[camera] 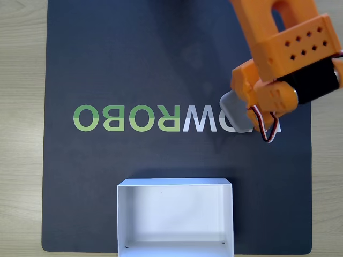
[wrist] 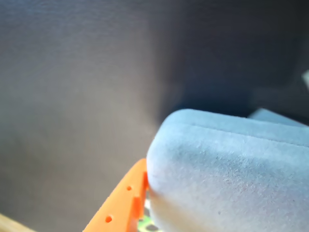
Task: Grab the usb to bin
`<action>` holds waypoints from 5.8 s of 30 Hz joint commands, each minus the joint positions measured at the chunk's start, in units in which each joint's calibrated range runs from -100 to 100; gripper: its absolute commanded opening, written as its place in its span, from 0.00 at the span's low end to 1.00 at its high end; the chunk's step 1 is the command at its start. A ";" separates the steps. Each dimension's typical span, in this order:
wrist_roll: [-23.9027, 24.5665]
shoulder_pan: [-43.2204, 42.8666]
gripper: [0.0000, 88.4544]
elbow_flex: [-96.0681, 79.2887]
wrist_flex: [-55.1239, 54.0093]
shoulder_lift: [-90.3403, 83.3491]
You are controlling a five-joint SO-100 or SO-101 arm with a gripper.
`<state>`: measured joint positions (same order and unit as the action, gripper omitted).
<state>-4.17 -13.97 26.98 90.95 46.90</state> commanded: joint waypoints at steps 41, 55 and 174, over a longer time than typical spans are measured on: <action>0.33 32.32 0.21 25.33 -5.44 -17.35; -0.20 28.03 0.21 48.45 -25.95 17.91; 4.69 19.53 0.01 -118.67 -17.14 -146.05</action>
<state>0.71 5.13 -93.49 73.19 -99.63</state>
